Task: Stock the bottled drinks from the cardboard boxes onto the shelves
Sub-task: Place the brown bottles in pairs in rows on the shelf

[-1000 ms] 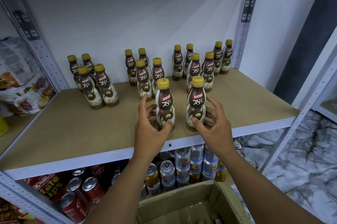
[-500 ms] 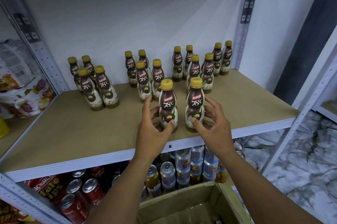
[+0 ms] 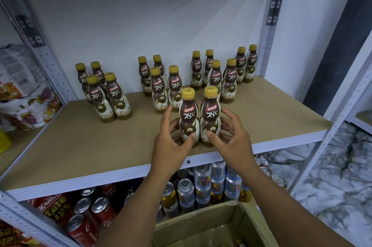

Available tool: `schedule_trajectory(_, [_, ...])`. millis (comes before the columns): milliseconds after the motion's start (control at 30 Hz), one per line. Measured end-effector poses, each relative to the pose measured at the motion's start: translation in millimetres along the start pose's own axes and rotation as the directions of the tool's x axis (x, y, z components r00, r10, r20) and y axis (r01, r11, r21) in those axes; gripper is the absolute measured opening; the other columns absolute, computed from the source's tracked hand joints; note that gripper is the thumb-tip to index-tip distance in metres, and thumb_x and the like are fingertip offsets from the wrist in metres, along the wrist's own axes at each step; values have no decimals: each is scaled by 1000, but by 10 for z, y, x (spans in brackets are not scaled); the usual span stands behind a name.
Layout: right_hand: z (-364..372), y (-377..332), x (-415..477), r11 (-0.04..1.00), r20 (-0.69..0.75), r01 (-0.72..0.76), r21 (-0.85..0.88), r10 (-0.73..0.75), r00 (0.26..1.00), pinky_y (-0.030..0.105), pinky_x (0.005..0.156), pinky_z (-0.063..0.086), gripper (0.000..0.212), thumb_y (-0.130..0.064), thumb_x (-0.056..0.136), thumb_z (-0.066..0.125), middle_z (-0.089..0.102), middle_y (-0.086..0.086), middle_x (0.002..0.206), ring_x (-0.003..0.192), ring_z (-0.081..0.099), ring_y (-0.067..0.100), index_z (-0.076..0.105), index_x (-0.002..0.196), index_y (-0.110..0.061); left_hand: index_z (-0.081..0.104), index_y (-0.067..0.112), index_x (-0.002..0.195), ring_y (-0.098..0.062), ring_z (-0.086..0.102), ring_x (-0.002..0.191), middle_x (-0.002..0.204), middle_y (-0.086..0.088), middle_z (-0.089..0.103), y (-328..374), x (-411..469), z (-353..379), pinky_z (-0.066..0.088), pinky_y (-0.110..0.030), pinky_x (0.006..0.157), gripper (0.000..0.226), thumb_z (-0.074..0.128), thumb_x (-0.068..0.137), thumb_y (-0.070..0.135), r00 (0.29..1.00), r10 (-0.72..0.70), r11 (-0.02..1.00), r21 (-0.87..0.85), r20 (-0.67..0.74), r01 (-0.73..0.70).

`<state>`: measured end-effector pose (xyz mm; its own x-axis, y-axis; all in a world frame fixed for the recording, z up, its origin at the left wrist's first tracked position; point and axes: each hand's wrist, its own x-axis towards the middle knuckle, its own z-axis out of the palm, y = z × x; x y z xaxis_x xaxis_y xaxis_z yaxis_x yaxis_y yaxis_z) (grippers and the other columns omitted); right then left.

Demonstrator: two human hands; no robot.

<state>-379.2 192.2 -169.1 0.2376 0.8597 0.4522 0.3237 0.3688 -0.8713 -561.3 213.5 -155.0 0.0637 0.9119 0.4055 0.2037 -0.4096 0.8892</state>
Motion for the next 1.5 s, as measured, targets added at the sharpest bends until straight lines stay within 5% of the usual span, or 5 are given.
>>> schedule_trajectory(467, [4,-2,16,1000,6,2,-18,-2,1000,16,88,54,74,-19,85,82,63,-17,124,113,61,-7,43,144,-39,26,49,150,11,62,110,121,26,64,-18,-1,-6,48,-6,84,93,82,86,13,1000,0,999,39,4,-1])
schedule_trajectory(867, [-86,-534,375,960,81,149,-239,-133,988,10,90,46,73,-38,91,74,50,-42,120,103,48,-26,34,151,-48,27,60,150,0,49,134,146,26,49,443,342,-262,52,-45,105,84,79,88,36,980,106,971,195,171,-139])
schedule_trajectory(1067, [-132,-510,387,945,144,171,-280,-134,980,16,89,52,76,-34,89,77,51,-46,111,95,57,-17,35,150,-50,34,54,149,19,55,110,113,64,39,487,355,-281,57,-27,92,75,75,93,27,963,136,938,283,233,-201])
schedule_trajectory(1233, [-162,-500,359,945,134,156,-289,-122,984,39,95,57,80,-36,88,78,59,-11,142,118,62,8,29,150,-53,33,54,149,19,56,109,112,64,40,464,348,-239,51,-14,88,74,74,94,26,964,149,935,285,219,-209])
schedule_trajectory(1500, [-308,-386,450,925,115,177,-337,-146,983,44,88,58,78,-38,88,77,59,-16,134,108,66,15,31,149,-50,38,52,146,25,54,105,111,56,48,442,433,-36,42,2,79,70,74,94,22,961,170,941,254,217,-223])
